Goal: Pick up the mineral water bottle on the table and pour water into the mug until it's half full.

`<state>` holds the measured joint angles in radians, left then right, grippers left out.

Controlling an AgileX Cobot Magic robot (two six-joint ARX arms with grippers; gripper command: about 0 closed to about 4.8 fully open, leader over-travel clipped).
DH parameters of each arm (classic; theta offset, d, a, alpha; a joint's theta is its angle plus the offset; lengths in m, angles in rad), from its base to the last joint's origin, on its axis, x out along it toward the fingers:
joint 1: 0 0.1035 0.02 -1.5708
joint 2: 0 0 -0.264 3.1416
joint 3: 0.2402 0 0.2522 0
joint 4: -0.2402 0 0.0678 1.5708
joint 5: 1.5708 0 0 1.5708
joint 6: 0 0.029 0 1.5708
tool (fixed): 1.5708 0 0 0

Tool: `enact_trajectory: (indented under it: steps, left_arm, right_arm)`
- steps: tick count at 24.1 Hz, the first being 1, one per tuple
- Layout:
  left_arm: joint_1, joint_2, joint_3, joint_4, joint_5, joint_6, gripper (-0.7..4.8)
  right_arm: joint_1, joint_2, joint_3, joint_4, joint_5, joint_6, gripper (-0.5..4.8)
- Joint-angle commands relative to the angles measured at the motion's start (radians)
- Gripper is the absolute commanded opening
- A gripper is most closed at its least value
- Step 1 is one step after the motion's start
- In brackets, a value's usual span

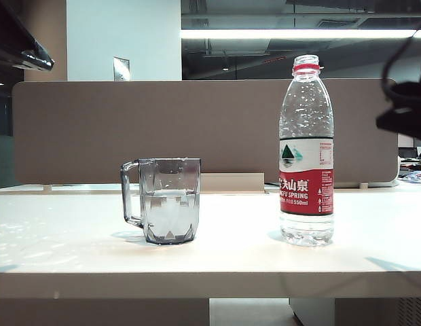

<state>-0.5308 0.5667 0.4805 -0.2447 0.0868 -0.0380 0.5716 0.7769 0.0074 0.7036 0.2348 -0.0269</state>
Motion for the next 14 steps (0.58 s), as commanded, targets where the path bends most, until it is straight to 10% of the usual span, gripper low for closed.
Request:
enact_trajectory:
  steps: [1,14]
  left_arm:
    - [-0.001,-0.001,0.003,0.011,0.004,0.004,-0.05]
    - [-0.001,-0.001,0.003,0.011,0.004,0.004,-0.04]
  right_arm:
    - [0.002,-0.132,-0.003,-0.249,-0.002,0.0,-0.01]
    - [0.0,-0.661,-0.002,-0.863,0.043,0.003,0.0]
